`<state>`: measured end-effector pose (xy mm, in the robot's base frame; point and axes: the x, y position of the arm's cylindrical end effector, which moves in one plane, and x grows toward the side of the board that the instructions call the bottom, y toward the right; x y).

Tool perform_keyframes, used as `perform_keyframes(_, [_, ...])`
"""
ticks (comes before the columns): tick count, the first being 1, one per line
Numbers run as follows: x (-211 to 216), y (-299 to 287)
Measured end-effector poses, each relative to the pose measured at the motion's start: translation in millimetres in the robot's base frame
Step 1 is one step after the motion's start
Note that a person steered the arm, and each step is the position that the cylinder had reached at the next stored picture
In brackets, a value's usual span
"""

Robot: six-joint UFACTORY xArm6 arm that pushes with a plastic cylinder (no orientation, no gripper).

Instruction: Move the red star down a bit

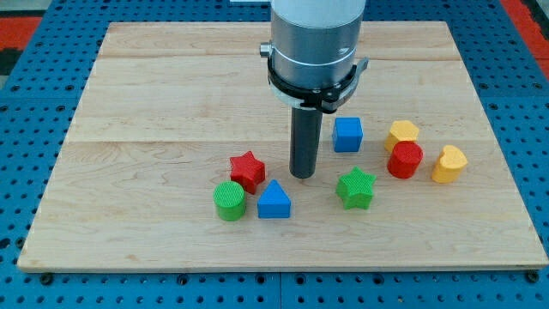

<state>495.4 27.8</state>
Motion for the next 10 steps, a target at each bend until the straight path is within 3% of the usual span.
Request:
perform_keyframes(4, [-6,-144])
perform_keyframes(6, [-20,-145])
perform_keyframes(8, [-19,-173])
perform_keyframes(10, [-9,-164])
